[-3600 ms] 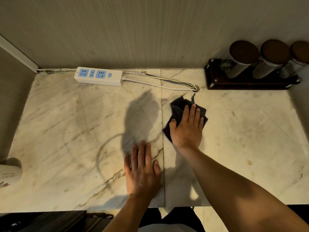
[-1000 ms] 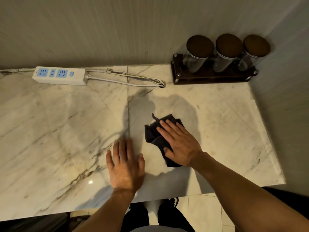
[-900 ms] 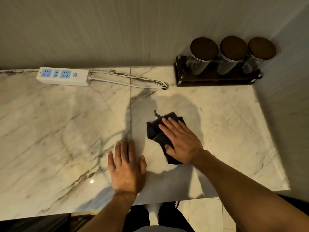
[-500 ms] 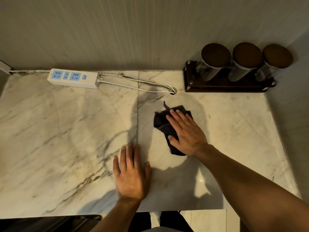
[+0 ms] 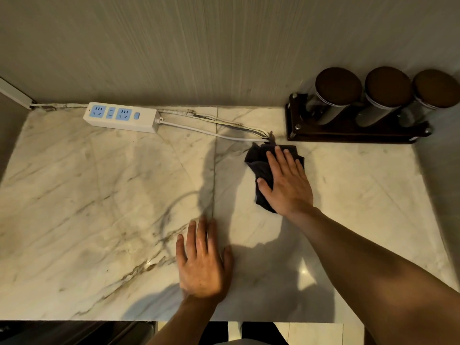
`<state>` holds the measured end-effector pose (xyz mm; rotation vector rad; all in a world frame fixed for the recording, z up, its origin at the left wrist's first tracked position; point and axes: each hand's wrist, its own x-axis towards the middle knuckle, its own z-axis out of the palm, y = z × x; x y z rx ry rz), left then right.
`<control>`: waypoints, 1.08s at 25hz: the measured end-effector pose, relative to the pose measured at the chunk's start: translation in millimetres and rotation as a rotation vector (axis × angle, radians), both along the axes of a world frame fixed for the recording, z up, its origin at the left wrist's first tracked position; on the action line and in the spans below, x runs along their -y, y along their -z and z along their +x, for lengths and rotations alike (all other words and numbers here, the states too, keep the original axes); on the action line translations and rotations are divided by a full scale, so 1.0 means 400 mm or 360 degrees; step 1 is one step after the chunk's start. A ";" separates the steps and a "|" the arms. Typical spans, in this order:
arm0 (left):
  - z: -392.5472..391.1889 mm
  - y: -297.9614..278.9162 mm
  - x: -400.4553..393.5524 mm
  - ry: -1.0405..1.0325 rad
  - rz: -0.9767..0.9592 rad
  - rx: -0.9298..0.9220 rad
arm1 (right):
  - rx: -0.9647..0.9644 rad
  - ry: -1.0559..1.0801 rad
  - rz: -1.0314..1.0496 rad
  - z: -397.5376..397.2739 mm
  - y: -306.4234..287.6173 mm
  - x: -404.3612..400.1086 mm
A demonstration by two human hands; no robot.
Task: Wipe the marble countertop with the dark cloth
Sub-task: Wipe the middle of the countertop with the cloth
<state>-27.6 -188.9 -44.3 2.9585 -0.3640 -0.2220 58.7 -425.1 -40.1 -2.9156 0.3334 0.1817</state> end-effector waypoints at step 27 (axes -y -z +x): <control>-0.007 0.007 -0.009 0.0067 -0.0056 0.0078 | 0.0044 0.0830 -0.0017 -0.223 0.014 -0.145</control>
